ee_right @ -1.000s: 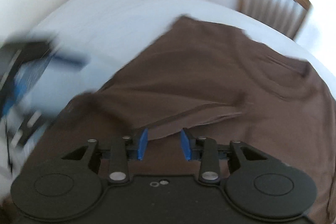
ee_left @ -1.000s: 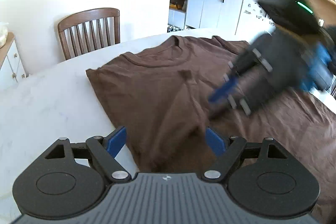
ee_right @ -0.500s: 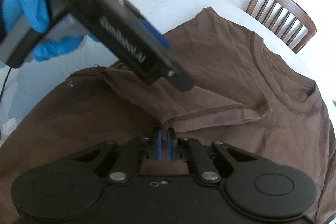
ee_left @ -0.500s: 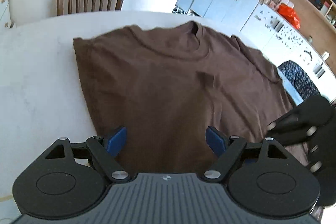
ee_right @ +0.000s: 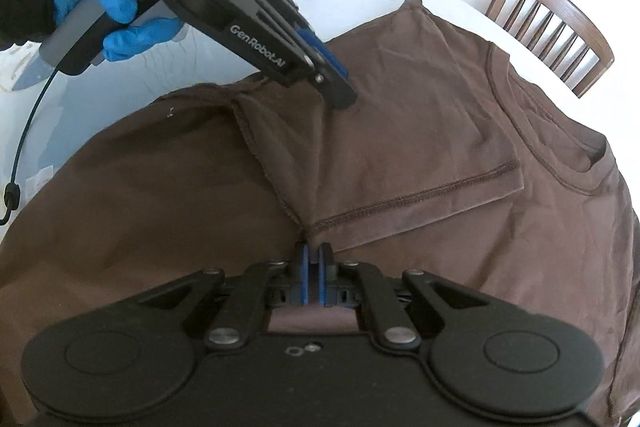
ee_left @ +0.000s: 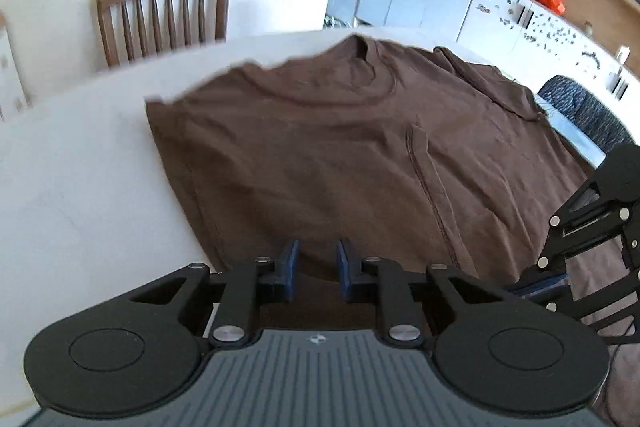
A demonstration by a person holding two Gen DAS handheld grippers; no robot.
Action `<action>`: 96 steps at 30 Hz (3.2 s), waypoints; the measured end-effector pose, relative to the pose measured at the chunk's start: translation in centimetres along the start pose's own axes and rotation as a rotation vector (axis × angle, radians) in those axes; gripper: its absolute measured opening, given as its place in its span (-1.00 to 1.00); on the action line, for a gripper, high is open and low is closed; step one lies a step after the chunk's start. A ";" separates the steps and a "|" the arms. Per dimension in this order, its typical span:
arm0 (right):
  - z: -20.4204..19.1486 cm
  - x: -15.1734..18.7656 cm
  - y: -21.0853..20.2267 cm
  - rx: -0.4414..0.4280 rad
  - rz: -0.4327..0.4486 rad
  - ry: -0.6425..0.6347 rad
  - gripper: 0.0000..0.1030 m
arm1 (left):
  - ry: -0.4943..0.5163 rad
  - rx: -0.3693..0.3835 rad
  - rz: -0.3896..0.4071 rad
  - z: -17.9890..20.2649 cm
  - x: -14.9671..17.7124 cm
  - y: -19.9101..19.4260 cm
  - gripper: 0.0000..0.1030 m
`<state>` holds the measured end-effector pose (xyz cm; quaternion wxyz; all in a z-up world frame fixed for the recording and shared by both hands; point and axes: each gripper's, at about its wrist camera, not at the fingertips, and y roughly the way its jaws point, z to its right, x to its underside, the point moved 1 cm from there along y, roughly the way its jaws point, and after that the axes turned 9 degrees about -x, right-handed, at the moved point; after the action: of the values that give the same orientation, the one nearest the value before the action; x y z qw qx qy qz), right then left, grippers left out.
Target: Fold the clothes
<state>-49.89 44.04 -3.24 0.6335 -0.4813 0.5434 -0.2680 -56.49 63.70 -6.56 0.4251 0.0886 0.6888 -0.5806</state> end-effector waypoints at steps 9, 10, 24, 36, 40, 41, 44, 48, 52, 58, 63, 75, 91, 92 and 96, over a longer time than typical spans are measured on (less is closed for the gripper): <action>0.6 1.0 -0.8 -0.015 0.041 0.009 1.00 | 0.088 -0.015 -0.046 3.0 0.5 1.3 -0.62; 1.0 1.1 -1.0 -0.018 0.042 0.024 1.00 | 0.091 -0.022 -0.047 3.2 0.5 1.3 -0.62; 24.2 11.5 -12.8 0.292 0.037 0.526 1.00 | 0.316 0.104 -0.053 12.7 -7.9 5.3 0.15; 38.6 21.2 -14.1 0.294 0.083 0.974 1.00 | 0.424 0.208 -0.065 24.4 -14.7 15.0 -0.11; 39.1 21.4 -12.9 0.241 0.101 1.001 1.00 | 0.458 0.231 -0.058 27.2 -15.7 17.0 -0.12; 39.2 21.4 -12.7 0.237 0.102 0.999 1.00 | 0.474 0.235 -0.061 27.8 -15.8 17.6 -0.12; 39.1 21.2 -12.7 0.230 0.098 0.995 1.00 | 0.495 0.239 -0.065 29.1 -16.1 19.0 -0.12; 39.1 21.0 -12.6 0.244 0.084 0.979 1.00 | 0.493 0.265 -0.066 30.3 -16.4 20.2 -0.12; 38.8 20.5 -12.4 0.247 0.079 0.939 1.00 | 0.497 0.284 -0.053 30.4 -16.4 20.6 -0.12; 36.9 18.3 -13.7 0.234 0.126 0.822 1.00 | 0.486 0.300 -0.042 30.2 -16.4 20.7 -0.12; 33.5 14.3 -14.6 0.127 0.197 0.697 1.00 | 0.491 0.299 -0.030 30.2 -16.3 20.7 -0.12; 32.5 13.5 -9.6 -0.032 0.159 0.769 1.00 | 0.614 0.245 -0.074 27.0 -13.9 15.7 -0.12; 30.2 12.6 -8.3 0.061 0.097 0.708 1.00 | 0.510 0.170 -0.171 19.2 -8.7 11.8 -0.10; 29.7 12.0 -8.7 0.072 0.099 0.684 1.00 | 0.505 0.168 -0.167 19.2 -8.6 11.8 -0.10; 27.5 9.7 -10.5 0.081 0.119 0.591 1.00 | 0.503 0.166 -0.161 19.4 -8.5 11.8 -0.11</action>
<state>-19.33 40.36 0.55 0.4814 -0.3240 0.7202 -0.3802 -34.59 53.56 -8.57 0.1845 0.2096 0.7275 -0.6268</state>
